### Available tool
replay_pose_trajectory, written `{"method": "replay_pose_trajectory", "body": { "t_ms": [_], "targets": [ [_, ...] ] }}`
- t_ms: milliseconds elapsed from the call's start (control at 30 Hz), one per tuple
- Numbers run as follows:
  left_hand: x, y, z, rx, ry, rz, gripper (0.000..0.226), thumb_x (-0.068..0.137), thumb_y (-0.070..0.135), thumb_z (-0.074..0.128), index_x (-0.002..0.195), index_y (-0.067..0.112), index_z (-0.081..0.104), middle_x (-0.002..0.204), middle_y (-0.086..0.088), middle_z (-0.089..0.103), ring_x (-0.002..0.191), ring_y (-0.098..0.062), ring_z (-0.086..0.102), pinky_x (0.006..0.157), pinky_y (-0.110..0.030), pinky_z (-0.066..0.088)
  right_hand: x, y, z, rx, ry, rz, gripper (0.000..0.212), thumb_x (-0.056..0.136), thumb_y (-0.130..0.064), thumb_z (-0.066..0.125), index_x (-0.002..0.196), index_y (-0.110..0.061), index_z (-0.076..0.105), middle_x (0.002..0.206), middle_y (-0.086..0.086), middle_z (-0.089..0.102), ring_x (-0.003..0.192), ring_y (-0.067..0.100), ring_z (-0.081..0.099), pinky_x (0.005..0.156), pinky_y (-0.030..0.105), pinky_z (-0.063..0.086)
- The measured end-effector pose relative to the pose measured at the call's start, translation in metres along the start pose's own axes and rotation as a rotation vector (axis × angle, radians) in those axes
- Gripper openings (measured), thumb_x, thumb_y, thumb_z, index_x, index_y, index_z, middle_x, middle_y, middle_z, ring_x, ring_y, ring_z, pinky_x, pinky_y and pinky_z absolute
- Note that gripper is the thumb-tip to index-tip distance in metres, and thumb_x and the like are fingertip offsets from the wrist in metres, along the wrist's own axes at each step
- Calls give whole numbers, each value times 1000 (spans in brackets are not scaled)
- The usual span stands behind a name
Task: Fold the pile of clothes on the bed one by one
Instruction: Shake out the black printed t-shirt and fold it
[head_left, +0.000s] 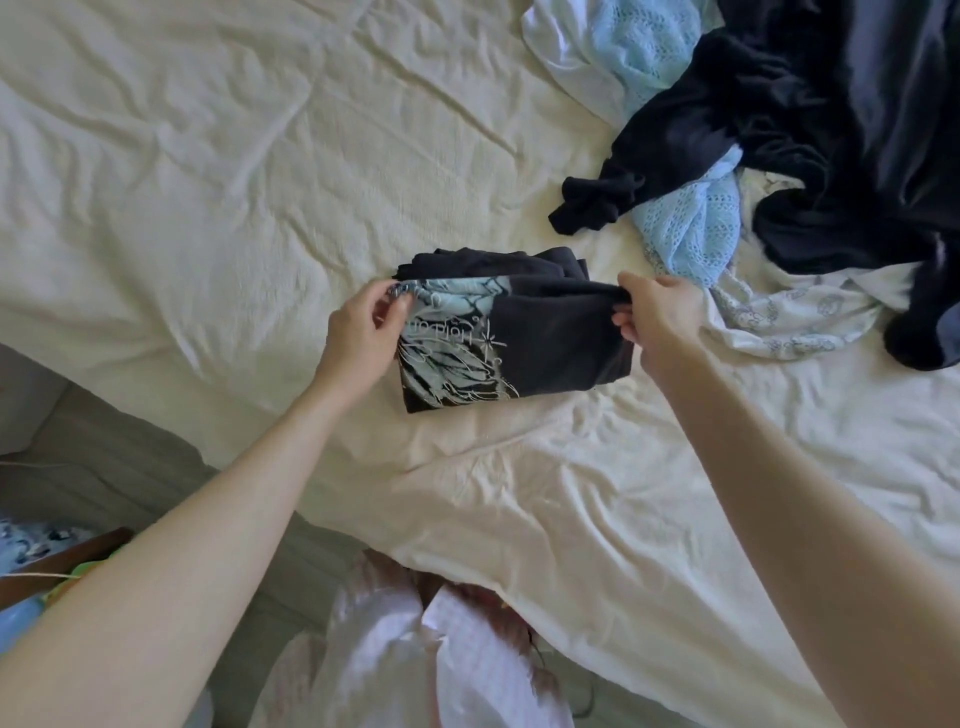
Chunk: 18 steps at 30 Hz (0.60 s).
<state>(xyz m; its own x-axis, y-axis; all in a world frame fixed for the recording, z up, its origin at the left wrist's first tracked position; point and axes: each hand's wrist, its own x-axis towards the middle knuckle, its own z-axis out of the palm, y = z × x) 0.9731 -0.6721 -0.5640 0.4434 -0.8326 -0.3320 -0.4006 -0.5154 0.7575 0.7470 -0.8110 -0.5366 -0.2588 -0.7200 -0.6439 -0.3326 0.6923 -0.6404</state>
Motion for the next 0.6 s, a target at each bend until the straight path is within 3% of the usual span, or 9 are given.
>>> {"method": "replay_pose_trajectory", "body": {
  "t_ms": [100,133,200,267,300,400,467,533,600],
  "targets": [
    [27,-7,7,8,77,-16,18,98,25,49,93,10,58,63,10,48,50,4,43,46,-8,32,22,-13,23,39,7,-6,13,86,-18,58,74,-16,54,64,4,59,46,10,55,46,19,44],
    [34,-9,10,11,115,-42,19,98,25,49,88,10,56,62,10,47,48,4,42,45,-9,31,26,-15,30,76,-17,-10,7,88,-21,58,85,-14,59,70,4,62,52,10,59,50,19,49],
    [40,-13,15,39,155,-136,22,98,27,48,95,7,57,69,6,51,54,2,43,46,-8,31,30,-12,41,40,-74,-89,30,91,-27,57,117,-13,58,86,2,65,75,10,64,71,19,54],
    [37,-15,21,97,170,-223,29,99,27,46,116,4,53,94,-3,58,72,-6,52,61,-7,37,24,4,44,-309,-77,-406,41,93,-29,53,132,-16,51,107,0,63,100,9,59,90,14,43],
    [32,-16,24,150,183,-215,35,99,25,46,126,4,47,112,-10,56,90,-15,56,77,-12,41,20,16,44,-534,-57,-624,43,94,-29,51,135,-17,50,123,3,58,115,15,53,98,20,38],
    [16,-14,34,492,142,105,50,98,24,43,145,11,31,150,-18,30,137,-32,30,110,-41,27,17,47,44,-956,-85,-988,48,97,-35,46,142,-21,43,152,10,33,142,30,25,114,46,20],
    [10,-15,45,660,-25,287,50,98,30,39,147,21,30,157,-13,18,144,-35,14,114,-51,14,26,61,48,-1069,-173,-953,53,98,-42,41,147,-26,33,157,9,21,146,29,14,116,51,9],
    [10,-20,53,773,-193,218,51,100,40,28,149,30,21,159,-3,4,146,-29,-2,116,-52,1,42,70,50,-1184,-226,-873,54,99,-48,32,149,-33,21,159,3,12,147,24,6,116,51,2],
    [19,-31,55,800,-232,109,51,100,43,17,150,35,6,159,3,-8,146,-25,-12,115,-49,-6,57,69,51,-1193,-273,-834,51,100,-47,27,149,-37,19,160,-1,10,147,20,2,117,48,2]
  ]
}}
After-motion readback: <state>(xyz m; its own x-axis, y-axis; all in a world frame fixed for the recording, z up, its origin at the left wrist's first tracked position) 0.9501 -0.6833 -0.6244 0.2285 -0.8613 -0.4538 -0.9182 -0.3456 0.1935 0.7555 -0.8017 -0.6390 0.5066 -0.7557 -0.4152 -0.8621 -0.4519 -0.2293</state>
